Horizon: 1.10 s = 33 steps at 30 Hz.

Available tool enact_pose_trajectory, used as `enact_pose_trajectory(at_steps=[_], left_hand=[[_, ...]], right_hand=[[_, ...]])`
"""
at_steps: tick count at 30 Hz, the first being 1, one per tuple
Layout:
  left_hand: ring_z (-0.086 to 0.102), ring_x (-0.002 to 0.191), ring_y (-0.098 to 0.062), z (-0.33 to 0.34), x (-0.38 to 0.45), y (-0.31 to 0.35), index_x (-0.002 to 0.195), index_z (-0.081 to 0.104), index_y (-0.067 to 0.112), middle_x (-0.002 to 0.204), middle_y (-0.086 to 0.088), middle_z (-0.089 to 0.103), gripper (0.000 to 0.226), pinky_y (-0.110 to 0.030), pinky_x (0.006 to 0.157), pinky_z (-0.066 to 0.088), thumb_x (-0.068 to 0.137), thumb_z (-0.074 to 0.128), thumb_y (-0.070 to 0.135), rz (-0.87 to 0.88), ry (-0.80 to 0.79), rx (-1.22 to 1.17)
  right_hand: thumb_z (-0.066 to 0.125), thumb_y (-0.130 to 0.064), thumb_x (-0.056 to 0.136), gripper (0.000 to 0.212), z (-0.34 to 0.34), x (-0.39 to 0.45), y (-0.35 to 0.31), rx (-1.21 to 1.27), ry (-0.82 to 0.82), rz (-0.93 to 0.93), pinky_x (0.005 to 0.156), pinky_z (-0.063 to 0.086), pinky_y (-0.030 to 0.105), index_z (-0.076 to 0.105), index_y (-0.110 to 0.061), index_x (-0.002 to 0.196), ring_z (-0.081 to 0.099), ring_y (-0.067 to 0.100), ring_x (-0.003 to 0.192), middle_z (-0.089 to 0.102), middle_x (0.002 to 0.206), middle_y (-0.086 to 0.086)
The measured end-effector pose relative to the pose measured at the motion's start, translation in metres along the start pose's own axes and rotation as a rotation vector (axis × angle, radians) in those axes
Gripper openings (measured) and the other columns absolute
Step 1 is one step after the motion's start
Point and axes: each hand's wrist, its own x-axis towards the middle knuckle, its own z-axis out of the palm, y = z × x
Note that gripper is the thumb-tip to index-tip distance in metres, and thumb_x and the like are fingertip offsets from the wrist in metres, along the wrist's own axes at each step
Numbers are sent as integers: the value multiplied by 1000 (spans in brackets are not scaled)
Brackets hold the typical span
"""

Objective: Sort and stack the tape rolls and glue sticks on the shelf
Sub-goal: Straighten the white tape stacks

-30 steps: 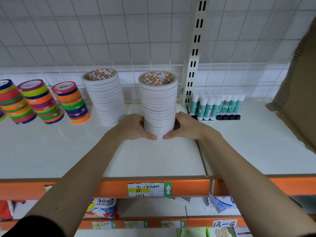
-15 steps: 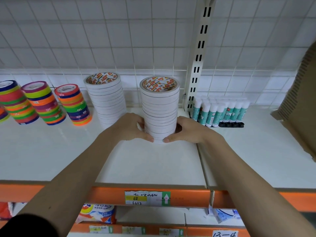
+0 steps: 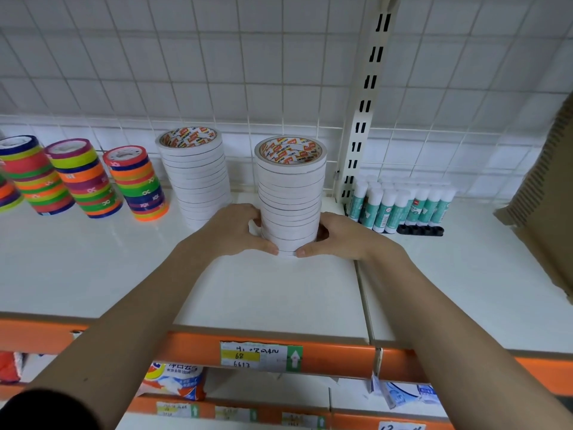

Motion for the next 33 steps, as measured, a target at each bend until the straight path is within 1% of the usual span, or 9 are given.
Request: enact_pose_trajectory(at_steps=[3, 6, 10, 14, 16, 21, 25, 30, 33], left_hand=[[48, 65, 3, -2, 0, 1, 101, 64, 19, 78, 20, 55, 55, -15, 57, 33, 57, 84, 45, -18, -6, 6], [49, 66, 2, -3, -2, 3, 101, 61, 21, 81, 18, 56, 54, -16, 57, 34, 59, 84, 45, -38, -38, -12], [47, 66, 2, -8, -5, 7, 104, 58, 21, 78, 20, 50, 55, -20, 60, 35, 61, 83, 45, -77, -73, 3], [54, 79, -6, -8, -6, 9, 110, 59, 22, 93, 17, 55, 63, -23, 71, 38, 59, 81, 52, -86, -44, 29], [56, 88, -11, -7, -5, 8, 111, 60, 21, 100, 13, 58, 66, -23, 75, 39, 59, 80, 54, -86, -24, 33], [56, 87, -12, -6, -2, 2, 110, 62, 23, 105, 11, 61, 65, -25, 77, 41, 58, 78, 58, -98, -37, 25], [55, 101, -12, -8, -4, 6, 110, 62, 25, 102, 16, 58, 76, -33, 94, 42, 48, 74, 67, -128, -58, 32], [55, 105, -12, -11, -5, 10, 112, 62, 26, 103, 16, 58, 82, -36, 97, 42, 43, 65, 70, -142, -86, 54], [54, 108, -12, -11, -6, 13, 117, 61, 27, 111, 16, 60, 91, -38, 99, 42, 40, 63, 75, -129, -114, 70]], right_hand=[[77, -35, 73, 54, 0, -2, 0, -22, 6, 11, 88, 45, 17, 55, -28, 122, 57, 5, 104, 63, 115, -13], [76, -36, 75, 56, -4, -2, -2, -42, -26, 27, 91, 43, 18, 53, -29, 125, 55, 5, 107, 60, 117, -14], [78, -47, 69, 66, -12, 2, -3, -42, -68, 49, 97, 43, 24, 52, -30, 128, 55, 5, 110, 60, 121, -16], [79, -43, 68, 59, -14, 4, -2, -63, -13, 37, 79, 43, 17, 58, -26, 121, 58, -1, 92, 64, 108, -15], [80, -44, 67, 56, -13, 4, -1, -69, 19, 40, 75, 43, 15, 62, -26, 117, 58, -1, 87, 66, 102, -15], [80, -48, 64, 49, -8, 3, 1, -58, 87, 56, 77, 47, 14, 66, -33, 109, 61, 1, 88, 68, 96, -16], [79, -49, 65, 47, -8, 2, 1, -59, 89, 68, 77, 47, 17, 65, -36, 108, 62, 4, 87, 69, 97, -13], [77, -47, 68, 55, -7, 0, -1, -42, 74, 77, 78, 43, 14, 60, -34, 119, 58, 1, 95, 65, 105, -17], [76, -45, 71, 55, -6, 0, -4, -66, 32, 67, 74, 41, 15, 58, -29, 120, 56, 2, 92, 63, 106, -14]])
